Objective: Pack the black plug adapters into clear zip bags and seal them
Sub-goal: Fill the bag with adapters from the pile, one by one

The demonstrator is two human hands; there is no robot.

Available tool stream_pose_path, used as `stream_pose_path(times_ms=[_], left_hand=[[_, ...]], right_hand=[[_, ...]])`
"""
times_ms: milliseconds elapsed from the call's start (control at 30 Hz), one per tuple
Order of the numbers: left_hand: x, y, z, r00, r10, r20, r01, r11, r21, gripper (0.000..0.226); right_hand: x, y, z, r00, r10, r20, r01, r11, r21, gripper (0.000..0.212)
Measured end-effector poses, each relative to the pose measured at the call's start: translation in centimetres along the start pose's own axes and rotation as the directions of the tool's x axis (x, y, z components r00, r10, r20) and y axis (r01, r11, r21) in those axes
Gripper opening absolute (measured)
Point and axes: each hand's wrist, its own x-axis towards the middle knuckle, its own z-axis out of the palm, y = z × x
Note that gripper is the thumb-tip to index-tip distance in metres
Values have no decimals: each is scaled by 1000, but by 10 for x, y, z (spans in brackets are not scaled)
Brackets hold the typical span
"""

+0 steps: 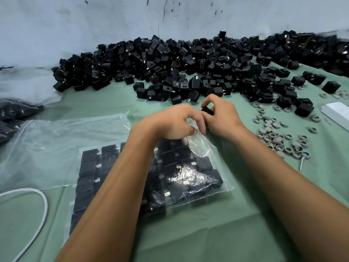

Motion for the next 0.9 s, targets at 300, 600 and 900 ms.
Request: stream_pose_path(times_ms=[300, 600, 900], left_hand=[[-3, -3, -4, 997, 61, 46, -58, 995, -76, 31], [-6, -4, -11, 992, 127, 20, -125, 990, -65, 23], [-3, -25, -16, 992, -75, -98, 67, 995, -80, 16]], right_hand=[[-29, 26, -26, 961, -26, 274, -158, 765, 625, 38], [-33, 27, -35, 769, -294, 567, -118, 808, 578, 19], [-35, 23, -33, 696, -355, 624, -85, 822, 563, 28]])
